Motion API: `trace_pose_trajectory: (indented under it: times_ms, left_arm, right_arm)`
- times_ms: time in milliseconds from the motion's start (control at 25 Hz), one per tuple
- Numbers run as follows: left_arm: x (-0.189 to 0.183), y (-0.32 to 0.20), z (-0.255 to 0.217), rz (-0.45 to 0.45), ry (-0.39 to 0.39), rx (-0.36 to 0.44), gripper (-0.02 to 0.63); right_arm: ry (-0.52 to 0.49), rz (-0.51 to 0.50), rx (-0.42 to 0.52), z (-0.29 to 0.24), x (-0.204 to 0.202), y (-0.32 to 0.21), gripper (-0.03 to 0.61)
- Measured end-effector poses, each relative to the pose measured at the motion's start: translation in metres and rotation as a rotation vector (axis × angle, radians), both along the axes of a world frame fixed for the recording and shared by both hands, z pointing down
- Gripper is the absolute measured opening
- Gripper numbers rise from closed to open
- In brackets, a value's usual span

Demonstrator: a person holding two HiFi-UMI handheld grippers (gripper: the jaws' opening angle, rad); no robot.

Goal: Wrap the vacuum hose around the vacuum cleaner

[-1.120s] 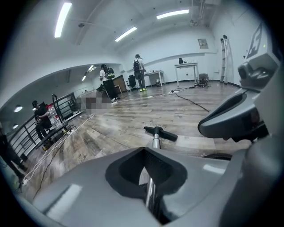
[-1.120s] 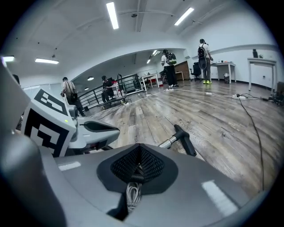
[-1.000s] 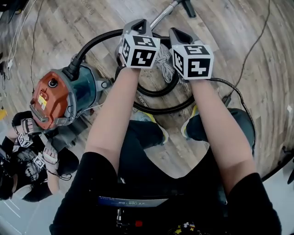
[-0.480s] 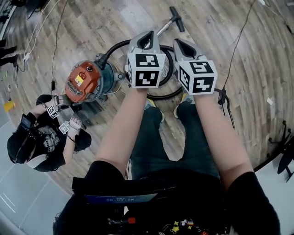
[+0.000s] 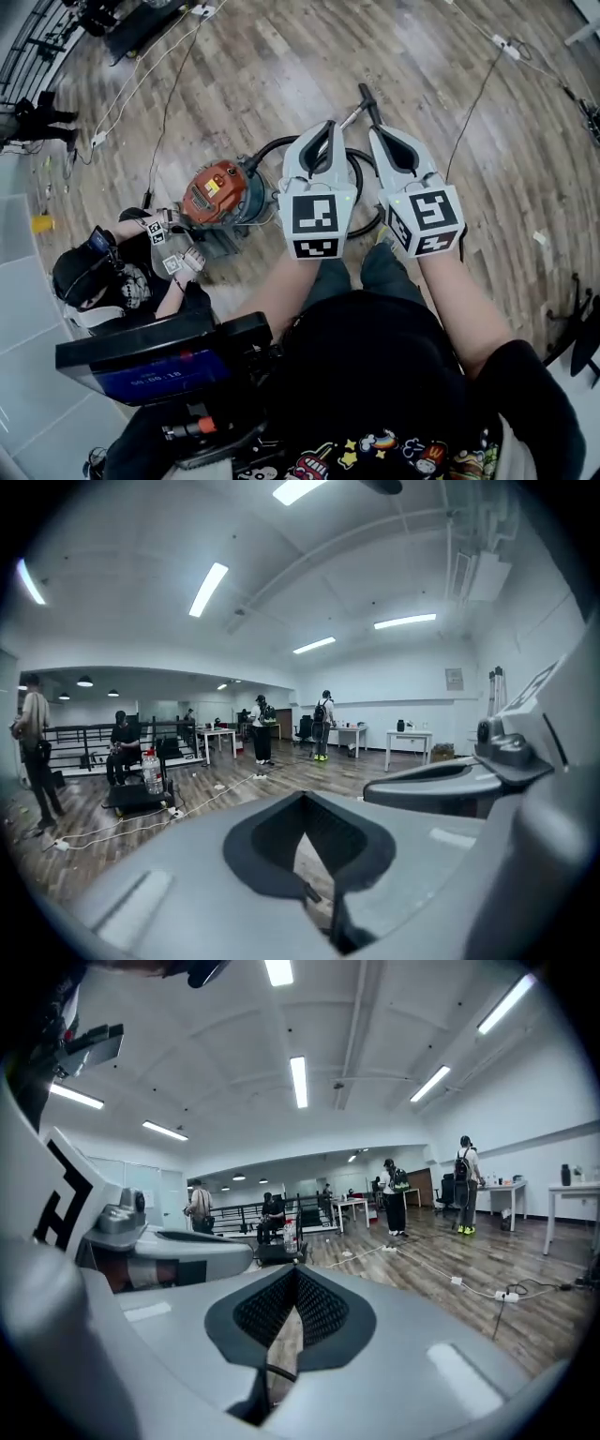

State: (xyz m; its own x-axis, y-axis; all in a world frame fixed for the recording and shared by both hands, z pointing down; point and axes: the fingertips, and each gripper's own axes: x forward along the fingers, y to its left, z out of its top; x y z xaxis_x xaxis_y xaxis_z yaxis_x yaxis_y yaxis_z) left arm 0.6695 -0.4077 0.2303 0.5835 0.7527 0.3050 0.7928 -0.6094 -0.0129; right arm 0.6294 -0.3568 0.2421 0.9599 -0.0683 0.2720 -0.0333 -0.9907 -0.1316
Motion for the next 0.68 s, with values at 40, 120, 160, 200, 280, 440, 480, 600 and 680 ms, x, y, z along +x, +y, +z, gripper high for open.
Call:
trace_pose_trajectory:
  times_ms: [40,120,160,200,280,440,480,600,680]
  left_arm:
    - [-0.004,0.002,-0.007,0.004,0.005,0.004,0.008]
    - [-0.004,0.01,-0.021,0.001,0.02,0.014,0.008]
    - [-0.002,0.013,-0.029,-0.001,0.028,0.012,0.008]
    - [0.0,0.014,-0.037,-0.002,0.034,0.004,0.008]
    - [0.004,0.008,-0.053,-0.003,0.044,-0.019,0.008]
    - [0.01,-0.026,-0.072,-0.018,0.063,-0.049,0.008]
    - [0.01,-0.032,-0.071,-0.022,0.067,-0.053,0.008]
    - [0.014,-0.037,-0.065,-0.03,0.077,-0.059,0.008]
    - [0.018,-0.039,-0.06,-0.036,0.079,-0.058,0.008]
  right_arm:
    - [0.016,0.0,-0.005,-0.012,-0.003,0.001,0.023]
    - [0.043,-0.005,-0.018,-0.032,-0.002,0.005,0.023]
    - [0.051,-0.006,-0.025,-0.04,-0.001,0.007,0.022]
    - [0.054,-0.002,-0.032,-0.046,0.001,0.007,0.021]
    - [0.057,0.012,-0.04,-0.057,0.005,0.002,0.021]
    - [0.075,0.025,-0.042,-0.07,0.012,-0.027,0.021]
    - [0.079,0.028,-0.044,-0.069,0.012,-0.032,0.021]
    - [0.09,0.03,-0.052,-0.062,0.014,-0.036,0.021]
    - [0.095,0.028,-0.055,-0.058,0.017,-0.037,0.021]
